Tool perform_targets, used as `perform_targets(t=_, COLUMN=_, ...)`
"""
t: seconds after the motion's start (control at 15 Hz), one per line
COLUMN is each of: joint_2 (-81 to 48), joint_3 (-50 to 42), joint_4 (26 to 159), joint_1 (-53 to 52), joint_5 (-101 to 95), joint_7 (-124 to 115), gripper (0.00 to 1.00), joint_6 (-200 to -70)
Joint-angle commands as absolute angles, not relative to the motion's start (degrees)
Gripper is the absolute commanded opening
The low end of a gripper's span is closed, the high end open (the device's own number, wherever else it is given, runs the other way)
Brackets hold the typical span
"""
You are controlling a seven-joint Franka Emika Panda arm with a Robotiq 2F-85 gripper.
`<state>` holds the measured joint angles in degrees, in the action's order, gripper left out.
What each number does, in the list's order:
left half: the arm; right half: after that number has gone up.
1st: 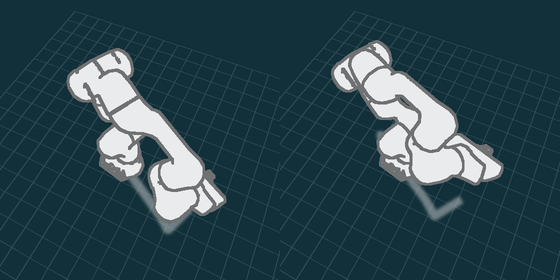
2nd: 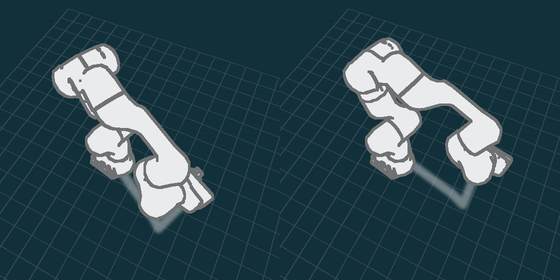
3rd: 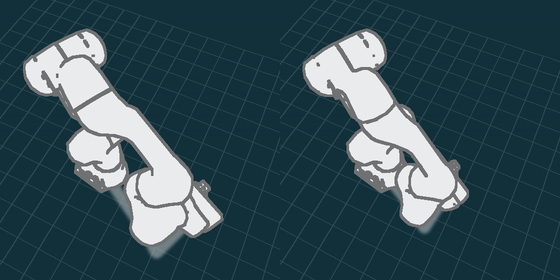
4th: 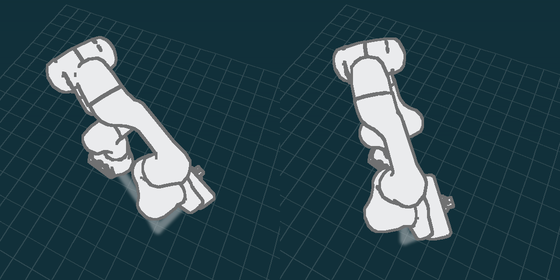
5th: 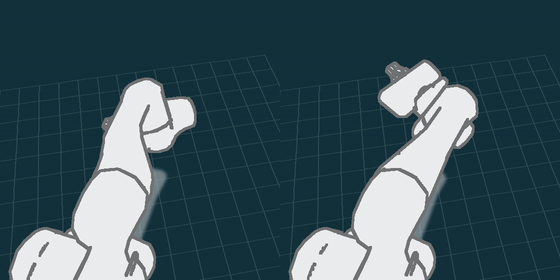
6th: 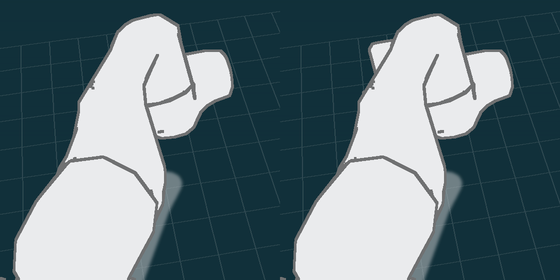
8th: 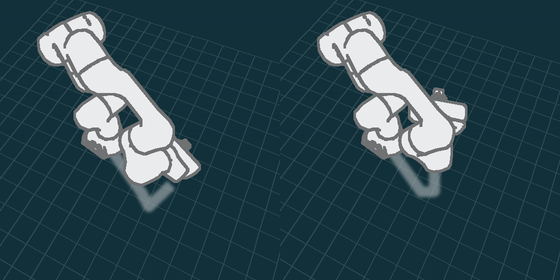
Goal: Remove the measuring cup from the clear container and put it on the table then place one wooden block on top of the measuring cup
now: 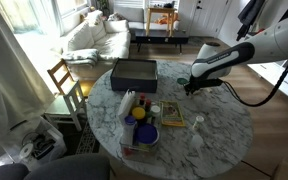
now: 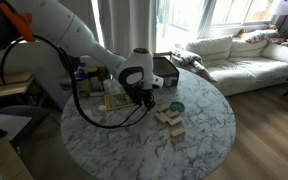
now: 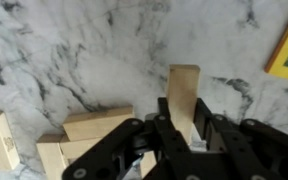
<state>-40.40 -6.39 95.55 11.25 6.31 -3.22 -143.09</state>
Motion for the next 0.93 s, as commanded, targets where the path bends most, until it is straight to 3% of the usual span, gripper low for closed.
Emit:
perform_targets(t=0.0, joint_2=-31.38, joint_3=-2.46, joint_4=106.4, joint_1=13.45, joint_5=6.39, joint_7=8.28, gripper=0.07, joint_6=-145.53)
perform_targets(t=0.6, joint_2=-13.46, joint_3=5.61, joint_4=131.05, joint_1=13.98, joint_5=8.05, joint_7=33.21, gripper=0.07, joint_6=-153.36)
perform_targets(t=0.73, joint_2=-16.93, joint_3=4.11, joint_4=126.56, joint_1=12.25, joint_5=6.96, joint_7=30.24, gripper=0.07, joint_6=-151.83)
perform_targets(t=0.8, joint_2=-15.78, joint_3=4.29, joint_4=127.73, joint_1=11.92, joint_5=7.24, joint_7=30.74, gripper=0.29, joint_6=-152.04)
perform_targets(t=0.87, joint_2=-15.63, joint_3=4.28, joint_4=127.64, joint_1=11.74, joint_5=7.23, joint_7=30.52, gripper=0.29, joint_6=-152.03)
